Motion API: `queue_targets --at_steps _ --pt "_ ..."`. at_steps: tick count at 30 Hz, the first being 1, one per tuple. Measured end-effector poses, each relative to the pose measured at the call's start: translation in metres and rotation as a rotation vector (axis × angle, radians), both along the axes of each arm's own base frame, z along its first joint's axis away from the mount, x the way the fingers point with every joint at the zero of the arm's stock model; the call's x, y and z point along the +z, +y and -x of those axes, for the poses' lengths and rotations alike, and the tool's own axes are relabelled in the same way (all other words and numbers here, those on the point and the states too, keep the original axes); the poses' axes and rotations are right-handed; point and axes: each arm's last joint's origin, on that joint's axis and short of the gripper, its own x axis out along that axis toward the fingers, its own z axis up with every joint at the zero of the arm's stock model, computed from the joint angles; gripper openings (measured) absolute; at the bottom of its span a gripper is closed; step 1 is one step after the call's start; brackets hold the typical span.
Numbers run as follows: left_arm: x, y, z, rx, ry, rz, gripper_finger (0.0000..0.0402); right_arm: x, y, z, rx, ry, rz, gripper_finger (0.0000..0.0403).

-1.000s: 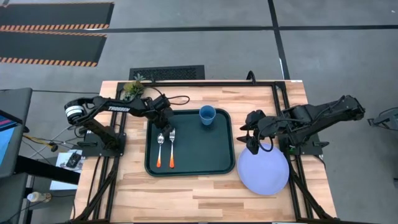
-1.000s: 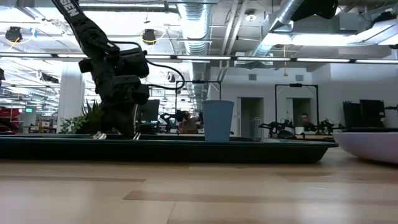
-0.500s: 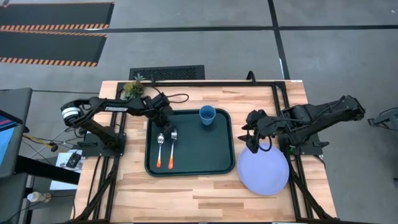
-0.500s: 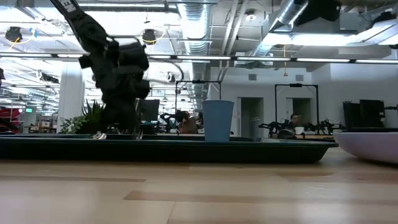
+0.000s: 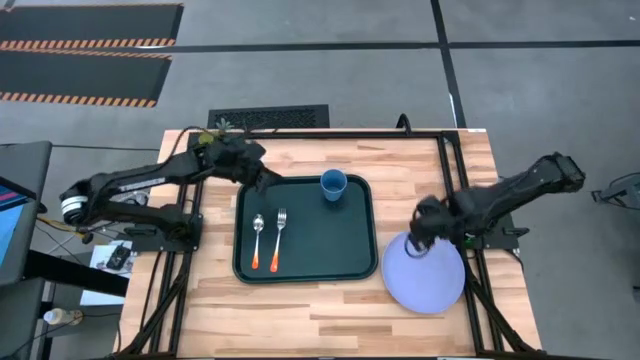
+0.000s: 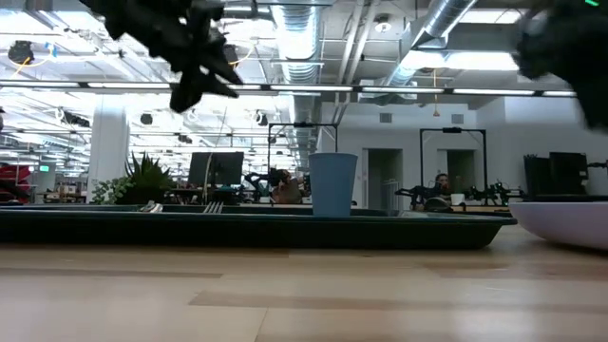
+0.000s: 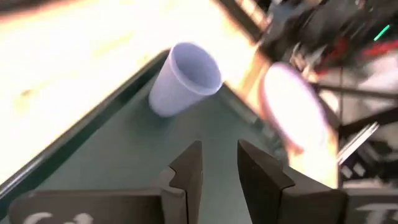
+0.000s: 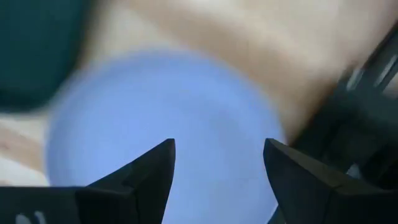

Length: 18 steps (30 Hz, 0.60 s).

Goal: Pick and place plate/cup/fork/spoon on tray
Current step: Put the purple plate on the black tray to the right of the orange fork

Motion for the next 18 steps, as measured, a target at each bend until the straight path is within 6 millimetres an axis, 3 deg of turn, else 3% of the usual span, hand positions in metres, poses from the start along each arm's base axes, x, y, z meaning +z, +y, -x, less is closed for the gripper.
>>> queue_targets --at_steps 6,14,18 --pt "0.021 -0.017 0.009 0.057 -0.097 -0.056 0.0085 -0.045 0.044 0.020 -0.147 0.060 -0.181 0.0269" --pt "0.026 -0.031 0.004 0.079 -0.140 -0.080 0.0085 -0.056 0.090 0.053 -0.360 0.110 -0.207 0.0269" --pt "0.027 -0.036 0.002 0.081 -0.141 -0.084 0.0085 -0.066 0.103 0.051 -0.361 0.188 -0.229 0.0269"
